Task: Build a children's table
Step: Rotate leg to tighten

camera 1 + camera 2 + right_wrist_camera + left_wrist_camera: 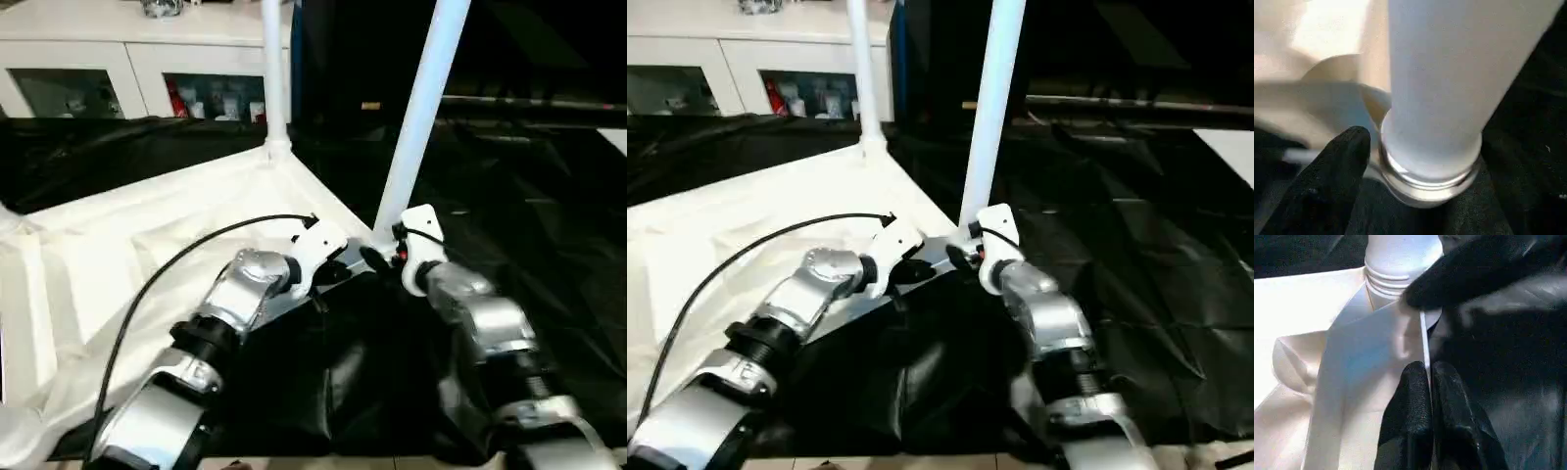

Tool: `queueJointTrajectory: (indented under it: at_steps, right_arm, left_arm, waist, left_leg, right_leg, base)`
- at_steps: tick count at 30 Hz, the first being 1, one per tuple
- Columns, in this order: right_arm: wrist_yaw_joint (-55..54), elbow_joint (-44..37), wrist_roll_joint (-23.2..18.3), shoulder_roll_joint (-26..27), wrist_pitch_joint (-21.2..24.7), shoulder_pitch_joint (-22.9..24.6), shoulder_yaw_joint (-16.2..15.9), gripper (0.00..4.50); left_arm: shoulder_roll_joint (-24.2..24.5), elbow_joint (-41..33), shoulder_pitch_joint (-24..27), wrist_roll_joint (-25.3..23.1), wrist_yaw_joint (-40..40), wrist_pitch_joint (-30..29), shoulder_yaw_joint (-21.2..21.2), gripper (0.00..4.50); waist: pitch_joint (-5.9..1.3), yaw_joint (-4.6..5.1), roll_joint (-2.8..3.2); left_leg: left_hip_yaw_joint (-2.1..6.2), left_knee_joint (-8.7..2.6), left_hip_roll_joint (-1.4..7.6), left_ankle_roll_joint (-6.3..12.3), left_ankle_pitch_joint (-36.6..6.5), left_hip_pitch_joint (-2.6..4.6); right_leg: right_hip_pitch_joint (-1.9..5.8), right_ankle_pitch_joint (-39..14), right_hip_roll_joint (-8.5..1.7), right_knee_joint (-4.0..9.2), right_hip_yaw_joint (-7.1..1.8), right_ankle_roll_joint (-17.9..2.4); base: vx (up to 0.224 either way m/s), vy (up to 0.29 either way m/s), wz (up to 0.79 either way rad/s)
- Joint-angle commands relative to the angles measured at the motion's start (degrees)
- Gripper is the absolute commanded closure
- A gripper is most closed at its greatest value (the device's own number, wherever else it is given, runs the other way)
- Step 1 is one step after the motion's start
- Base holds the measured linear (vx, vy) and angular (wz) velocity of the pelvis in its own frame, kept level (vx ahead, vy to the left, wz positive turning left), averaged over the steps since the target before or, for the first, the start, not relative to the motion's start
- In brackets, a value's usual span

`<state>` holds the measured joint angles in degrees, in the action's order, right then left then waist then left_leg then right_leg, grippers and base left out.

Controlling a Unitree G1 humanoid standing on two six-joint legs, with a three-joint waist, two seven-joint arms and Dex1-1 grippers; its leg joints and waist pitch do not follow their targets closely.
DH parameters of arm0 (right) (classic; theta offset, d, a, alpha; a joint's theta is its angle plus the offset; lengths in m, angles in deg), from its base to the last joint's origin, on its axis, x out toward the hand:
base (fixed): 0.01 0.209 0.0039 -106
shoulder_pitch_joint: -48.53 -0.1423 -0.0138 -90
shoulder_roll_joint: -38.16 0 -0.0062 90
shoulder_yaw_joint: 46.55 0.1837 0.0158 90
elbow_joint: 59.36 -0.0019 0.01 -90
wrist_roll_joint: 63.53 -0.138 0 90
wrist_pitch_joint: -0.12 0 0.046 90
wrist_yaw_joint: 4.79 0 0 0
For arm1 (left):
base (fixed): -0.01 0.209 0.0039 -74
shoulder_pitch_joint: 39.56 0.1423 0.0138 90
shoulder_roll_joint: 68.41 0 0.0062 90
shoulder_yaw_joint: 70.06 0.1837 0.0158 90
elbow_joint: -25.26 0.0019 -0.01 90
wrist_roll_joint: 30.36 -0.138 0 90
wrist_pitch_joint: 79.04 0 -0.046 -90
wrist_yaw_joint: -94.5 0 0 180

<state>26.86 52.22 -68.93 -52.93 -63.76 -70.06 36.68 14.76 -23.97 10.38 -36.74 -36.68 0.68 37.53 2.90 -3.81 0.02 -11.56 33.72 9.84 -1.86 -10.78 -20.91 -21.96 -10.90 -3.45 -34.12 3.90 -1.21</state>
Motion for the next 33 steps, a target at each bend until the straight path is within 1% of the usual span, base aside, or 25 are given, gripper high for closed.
queueJointTrajectory:
  at_steps: [1, 2, 4, 5, 6, 7, 8, 9, 10, 11, 12, 13, 14, 15, 18, 20, 21, 22, 24, 26, 28, 29, 31, 33]
  right_arm:
    - [9.21, -4.46, -1.79, -3.92, -0.68, 1.13, -1.33, 0.58]
    - [9.8, -4.7, -1.89, -4.28, -0.77, 1.23, -1.4, 0.58]
    - [13.84, -6.13, -2.76, -6.58, -1.73, 1.98, -1.73, 0.58]
    - [15.03, -6.52, -3.03, -7.24, -2.07, 2.2, -1.81, 0.58]
    - [18.3, -7.69, -3.71, -9.06, -2.79, 2.82, -2.33, 0.58]
    - [18.81, -7.83, -3.81, -9.35, -2.94, 2.9, -2.44, 0.58]
    - [20.53, -8.32, -4.18, -10.3, -2.97, 3.15, -2.8, 0.58]
    - [22.16, -8.74, -4.69, -11.01, -2.9, 3.37, -3.09, 0.58]
    - [22.16, -8.74, -4.69, -11.01, -2.9, 3.37, -3.09, 0.58]
    - [24.61, -9.71, -5.73, -11.66, -2.54, 3.88, -3.68, 0.58]
    - [28.52, -11.56, -6.97, -12.63, -1.97, 4.81, -4.65, 0.58]
    - [30.05, -12.39, -7.29, -12.97, -1.72, 5.23, -5.24, 0.58]
    - [30.98, -12.88, -7.39, -13.16, -1.59, 5.49, -5.62, 0.58]
    - [31.86, -13.28, -7.36, -13.39, -1.56, 5.75, -6.16, 0.58]
    - [32.51, -13.27, -6.88, -13.84, -1.81, 5.88, -7.05, 0.58]
    - [32.32, -12.58, -6.21, -14.12, -2.48, 5.61, -7.38, 0.58]
    - [32.29, -12.35, -6.1, -14.15, -2.64, 5.52, -7.37, 0.58]
    - [32.2, -12.0, -5.91, -14.18, -2.87, 5.35, -7.3, 0.58]
    - [32.32, -11.64, -5.68, -14.42, -2.82, 5.07, -7.21, 0.58]
    - [32.55, -11.7, -5.5, -14.61, -2.74, 5.03, -7.31, 0.58]
    - [32.6, -11.57, -5.14, -14.6, -2.42, 4.9, -7.23, 0.58]
    - [32.65, -11.42, -4.95, -14.72, -2.44, 4.8, -7.45, 0.77]
    - [32.46, -10.89, -4.54, -14.75, -2.64, 4.56, -7.89, 0.77]
    - [32.12, -10.72, -4.61, -14.49, -2.44, 4.46, -7.72, 0.98]
  left_arm:
    - [2.41, 0.6, 1.59, -0.78, 6.31, 3.64, 2.66, 4.5]
    - [2.59, 0.52, 1.64, -0.65, 6.74, 3.79, 2.71, 4.5]
    - [4.26, -0.71, 2.42, 0.46, 11.5, 5.38, 3.52, 4.5]
    - [4.81, -1.15, 2.69, 0.78, 13.1, 6.06, 3.82, 4.5]
    - [6.36, -2.59, 3.37, 1.5, 16.96, 5.55, 4.53, 4.5]
    - [6.59, -2.76, 3.46, 1.6, 17.52, 5.5, 4.62, 4.5]
    - [7.41, -3.43, 3.81, 2.13, 19.68, 5.74, 4.83, 4.5]
    - [8.09, -4.09, 4.07, 2.6, 21.33, 5.52, 4.93, 4.5]
    - [8.09, -4.09, 4.07, 2.6, 21.33, 5.52, 4.93, 4.5]
    - [8.65, -4.97, 4.37, 3.34, 22.95, 5.22, 4.86, 4.5]
    - [9.26, -5.59, 4.59, 3.97, 24.73, 5.14, 4.66, 4.5]
    - [9.43, -5.59, 4.61, 3.9, 24.98, 5.24, 4.63, 4.5]
    - [9.53, -5.49, 4.61, 3.77, 25.04, 5.37, 4.62, 4.5]
    - [9.58, -5.39, 4.61, 3.71, 25.11, 5.43, 4.6, 4.5]
    - [9.65, -5.12, 4.62, 3.61, 24.97, 5.59, 4.58, 4.5]
    - [9.84, -5.17, 4.68, 3.58, 25.01, 5.54, 4.63, 4.5]
    - [9.85, -5.16, 4.68, 3.55, 24.92, 5.54, 4.64, 4.5]
    - [9.9, -5.18, 4.69, 3.56, 24.86, 5.54, 4.66, 4.5]
    - [9.97, -5.3, 4.75, 3.52, 24.91, 5.5, 4.62, 4.5]
    - [9.95, -5.31, 4.76, 3.48, 24.99, 5.5, 4.57, 4.5]
    - [9.89, -5.04, 4.65, 3.23, 24.83, 5.68, 4.53, 4.5]
    - [9.84, -4.87, 4.56, 3.15, 24.69, 5.77, 4.5, 4.5]
    - [9.79, -4.68, 4.47, 3.09, 24.43, 5.9, 4.43, 4.5]
    - [9.8, -4.69, 4.47, 3.09, 24.33, 5.86, 4.39, 4.5]
  waist:
    - [-3.3, -0.4, -0.15]
    - [-3.38, -0.47, -0.15]
    - [-3.61, -0.58, -0.04]
    - [-3.63, -0.75, -0.03]
    - [-3.61, -0.79, 0.06]
    - [-3.69, -0.99, 0.19]
    - [-3.54, -1.22, 0.22]
    - [-3.56, -1.46, 0.37]
    - [-3.49, -1.52, 0.29]
    - [-3.37, -1.59, 0.33]
    - [-3.34, -1.58, 0.31]
    - [-3.26, -1.71, 0.3]
    - [-3.21, -1.68, 0.2]
    - [-3.13, -1.68, 0.2]
    - [-3.12, -1.58, 0.11]
    - [-3.17, -1.52, 0.12]
    - [-3.23, -1.49, 0.1]
    - [-3.27, -1.48, 0.0]
    - [-3.38, -1.52, 0.18]
    - [-3.37, -1.53, 0.06]
    - [-3.39, -1.55, 0.01]
    - [-3.4, -1.57, 0.04]
    - [-3.38, -1.54, -0.01]
    - [-3.39, -1.59, -0.03]
  left_leg:
    - [2.15, -4.05, 4.08, 2.17, -11.3, 0.93]
    - [2.12, -3.95, 4.13, 2.79, -9.88, 0.75]
    - [2.1, -3.83, 4.18, 3.27, -8.34, 0.77]
    - [2.06, -3.75, 4.28, 3.64, -7.26, 0.61]
    - [2.01, -3.75, 4.31, 3.74, -7.02, 0.61]
    - [1.97, -3.74, 4.49, 3.86, -7.06, 0.82]
    - [1.82, -3.68, 4.49, 3.84, -7.31, 0.82]
    - [1.84, -3.74, 4.55, 3.55, -7.98, 0.91]
    - [1.84, -3.77, 4.59, 3.35, -8.35, 0.91]
    - [1.86, -3.88, 4.6, 2.93, -9.68, 0.97]
    - [1.85, -3.88, 4.57, 2.76, -10.04, 0.91]
    - [1.88, -3.92, 4.57, 2.54, -10.89, 0.99]
    - [1.91, -4.0, 4.59, 2.45, -11.15, 0.94]
    - [1.97, -4.05, 4.57, 2.24, -11.66, 1.01]
    - [2.07, -4.11, 4.51, 1.61, -12.16, 1.04]
    - [2.08, -4.07, 4.49, 1.37, -11.78, 1.1]
    - [2.11, -4.06, 4.44, 1.44, -11.3, 1.0]
    - [2.08, -4.02, 4.4, 1.59, -10.9, 0.94]
    - [2.04, -3.89, 4.4, 1.86, -9.93, 0.95]
    - [1.99, -3.83, 4.38, 2.26, -9.53, 0.88]
    - [1.98, -3.78, 4.35, 2.42, -9.43, 0.85]
    - [2.0, -3.78, 4.36, 2.46, -9.4, 0.86]
    - [2.0, -3.78, 4.35, 2.43, -9.47, 0.88]
    - [1.98, -3.75, 4.37, 2.38, -9.46, 0.89]
  right_leg:
    - [2.2, -10.89, -5.93, 4.49, -3.63, -10.29]
    - [2.35, -8.44, -5.94, 4.08, -3.6, -11.16]
    - [2.41, -5.57, -5.9, 3.66, -3.42, -12.68]
    - [2.49, -3.59, -5.98, 3.34, -3.41, -13.6]
    - [2.49, -3.13, -5.94, 3.29, -3.4, -13.93]
    - [2.53, -2.52, -5.87, 3.13, -3.3, -14.4]
    - [2.37, -2.53, -5.82, 3.15, -3.34, -14.79]
    - [2.4, -3.42, -5.89, 3.17, -3.28, -14.88]
    - [2.38, -3.99, -5.96, 3.23, -3.33, -14.85]
    - [2.39, -5.82, -5.97, 3.41, -3.29, -14.71]
    - [2.44, -6.62, -6.01, 3.46, -3.32, -14.61]
    - [2.4, -8.32, -5.98, 3.71, -3.33, -14.12]
    - [2.43, -8.99, -5.98, 3.7, -3.33, -13.92]
    - [2.25, -10.9, -6.0, 3.9, -3.35, -13.42]
    - [2.21, -13.3, -6.14, 4.17, -3.37, -12.89]
    - [2.14, -13.06, -6.07, 4.15, -3.42, -12.7]
    - [2.23, -12.36, -6.02, 4.0, -3.38, -12.74]
    - [2.28, -11.8, -6.01, 3.95, -3.39, -12.76]
    - [2.26, -10.03, -6.01, 3.79, -3.38, -13.22]
    - [2.36, -8.98, -5.95, 3.66, -3.34, -13.51]
    - [2.39, -9.01, -5.98, 3.65, -3.34, -13.54]
    - [2.39, -9.34, -5.97, 3.66, -3.31, -13.52]
    - [2.38, -9.84, -5.99, 3.71, -3.28, -13.5]
    - [2.38, -9.97, -6.02, 3.72, -3.33, -13.38]
  base:
    - [0.0, 0.0, 0.0]
    - [0.0, 0.0, 0.0]
    - [0.0, 0.0, 0.0]
    - [0.0, 0.0, 0.0]
    - [0.0, 0.0, 0.0]
    - [0.0, 0.0, 0.0]
    - [0.0, 0.0, 0.0]
    - [0.0, 0.0, 0.0]
    - [0.0, 0.0, 0.0]
    - [0.0, 0.0, 0.0]
    - [0.0, 0.0, 0.0]
    - [0.0, 0.0, 0.0]
    - [0.0, 0.0, 0.0]
    - [0.0, 0.0, 0.0]
    - [0.0, 0.0, 0.0]
    - [0.0, 0.0, 0.0]
    - [0.0, 0.0, 0.0]
    - [0.0, 0.0, 0.0]
    - [0.0, 0.0, 0.0]
    - [0.0, 0.0, 0.0]
    - [0.0, 0.0, 0.0]
    - [0.0, 0.0, 0.0]
    - [0.0, 0.0, 0.0]
    - [0.0, 0.0, 0.0]
